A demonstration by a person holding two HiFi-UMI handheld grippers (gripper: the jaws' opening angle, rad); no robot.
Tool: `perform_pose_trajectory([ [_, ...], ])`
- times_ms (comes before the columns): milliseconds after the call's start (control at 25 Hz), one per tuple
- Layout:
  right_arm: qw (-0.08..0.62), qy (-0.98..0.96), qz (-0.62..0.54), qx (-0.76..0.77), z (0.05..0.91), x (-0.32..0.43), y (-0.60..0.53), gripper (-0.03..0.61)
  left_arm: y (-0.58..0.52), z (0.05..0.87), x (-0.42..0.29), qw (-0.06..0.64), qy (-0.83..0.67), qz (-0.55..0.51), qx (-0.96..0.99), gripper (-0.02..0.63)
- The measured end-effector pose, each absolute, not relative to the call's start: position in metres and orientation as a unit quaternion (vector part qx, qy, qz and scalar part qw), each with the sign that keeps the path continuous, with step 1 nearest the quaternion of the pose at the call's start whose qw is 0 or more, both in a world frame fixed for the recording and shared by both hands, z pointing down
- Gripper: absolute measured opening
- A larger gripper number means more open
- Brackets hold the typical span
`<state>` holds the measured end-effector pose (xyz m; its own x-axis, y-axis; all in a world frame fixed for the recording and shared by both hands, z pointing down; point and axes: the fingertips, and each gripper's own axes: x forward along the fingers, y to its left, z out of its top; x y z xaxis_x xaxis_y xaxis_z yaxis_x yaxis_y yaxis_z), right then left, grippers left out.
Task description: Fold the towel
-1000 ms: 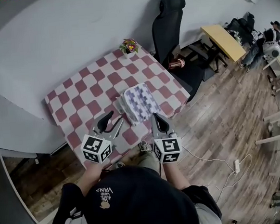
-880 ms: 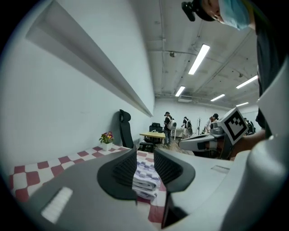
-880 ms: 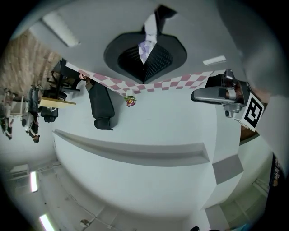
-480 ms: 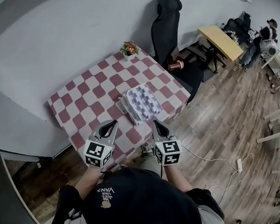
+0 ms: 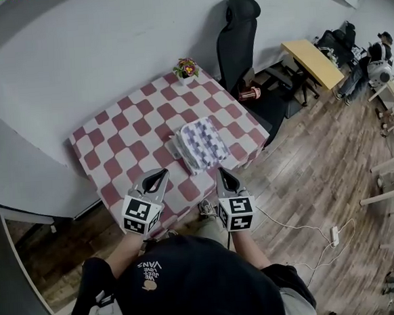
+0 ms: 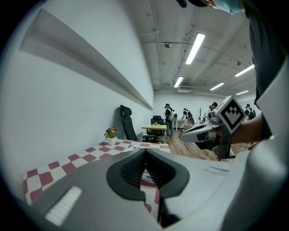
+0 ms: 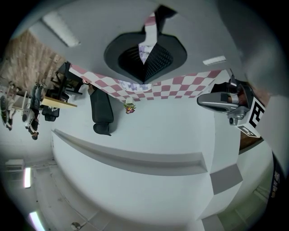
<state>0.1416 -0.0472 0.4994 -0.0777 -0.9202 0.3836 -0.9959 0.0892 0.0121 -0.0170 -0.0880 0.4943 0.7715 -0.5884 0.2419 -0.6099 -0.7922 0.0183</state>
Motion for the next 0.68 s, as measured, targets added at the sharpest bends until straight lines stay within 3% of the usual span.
perform_pose_trajectory([
  [680, 0.138, -0.719, 0.127, 0.669, 0.5, 0.155, -0.05, 0.005, -0.091, 0.495, -0.008, 0.06, -0.336, 0.099, 0.935, 0.003],
])
